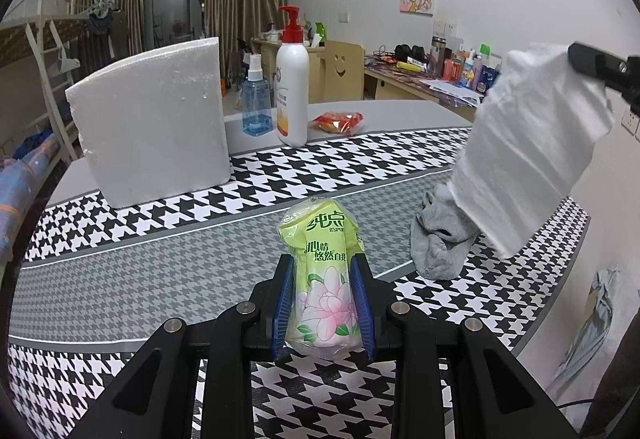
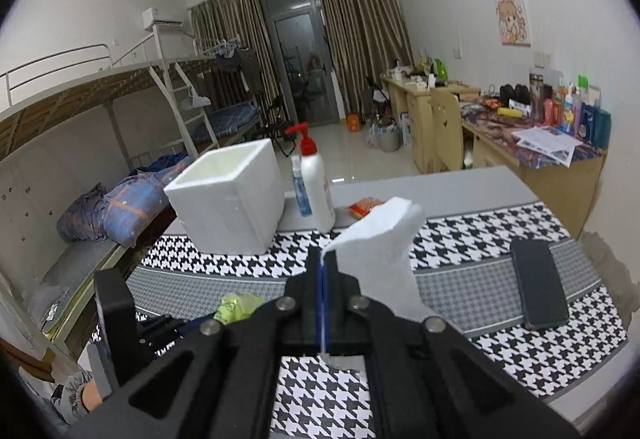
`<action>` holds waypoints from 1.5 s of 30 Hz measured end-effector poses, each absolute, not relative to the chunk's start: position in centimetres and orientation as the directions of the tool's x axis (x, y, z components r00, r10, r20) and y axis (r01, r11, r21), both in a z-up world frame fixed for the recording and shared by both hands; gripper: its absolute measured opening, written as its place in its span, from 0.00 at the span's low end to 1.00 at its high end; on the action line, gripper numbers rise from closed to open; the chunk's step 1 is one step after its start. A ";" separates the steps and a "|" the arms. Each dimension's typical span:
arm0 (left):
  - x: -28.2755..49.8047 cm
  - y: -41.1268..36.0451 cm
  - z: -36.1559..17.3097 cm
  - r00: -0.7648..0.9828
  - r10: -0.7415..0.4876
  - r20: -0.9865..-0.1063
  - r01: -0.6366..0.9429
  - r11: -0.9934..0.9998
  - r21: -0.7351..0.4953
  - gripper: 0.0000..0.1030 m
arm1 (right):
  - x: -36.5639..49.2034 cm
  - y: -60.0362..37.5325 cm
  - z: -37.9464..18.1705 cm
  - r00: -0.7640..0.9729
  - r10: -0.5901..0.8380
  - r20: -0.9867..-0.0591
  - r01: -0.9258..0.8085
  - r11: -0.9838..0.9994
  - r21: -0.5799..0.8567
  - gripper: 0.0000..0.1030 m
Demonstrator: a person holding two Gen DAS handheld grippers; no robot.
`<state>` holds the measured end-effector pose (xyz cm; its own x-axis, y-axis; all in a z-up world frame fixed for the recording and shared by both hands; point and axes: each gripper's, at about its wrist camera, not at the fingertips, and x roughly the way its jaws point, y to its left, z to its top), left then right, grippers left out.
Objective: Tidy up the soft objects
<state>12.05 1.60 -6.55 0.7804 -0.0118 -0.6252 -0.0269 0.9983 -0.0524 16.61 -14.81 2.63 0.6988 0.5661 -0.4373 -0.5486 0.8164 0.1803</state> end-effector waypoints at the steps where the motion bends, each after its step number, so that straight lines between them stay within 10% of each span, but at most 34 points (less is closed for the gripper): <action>1: 12.0 1.6 -6.5 0.781 -0.011 -0.625 -0.028 0.998 -0.053 0.30 | 16.4 -14.9 2.9 0.701 0.569 -0.431 -0.552 0.815 0.178 0.02; 30: 13.2 1.0 -7.3 0.770 -0.024 -0.638 -0.007 0.999 -0.046 0.30 | 18.1 -16.2 -6.4 0.663 0.379 -0.645 -0.412 0.905 0.109 0.03; 36: 13.2 1.0 -7.5 0.767 -0.022 -0.641 -0.007 0.999 -0.043 0.30 | 17.8 -15.4 -7.5 0.628 0.420 -0.655 -0.444 0.885 0.141 0.56; 45: 13.2 1.3 -7.8 0.761 -0.018 -0.648 -0.015 0.999 -0.045 0.30 | 18.3 -13.2 -10.1 0.551 0.439 -0.710 -0.488 0.860 0.153 0.59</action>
<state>13.23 1.29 -7.82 0.7612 -0.0175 -0.6483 -0.0150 0.9989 -0.0446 18.34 -13.21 -10.12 0.5509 0.4386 -0.7101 -0.4876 0.8596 0.1527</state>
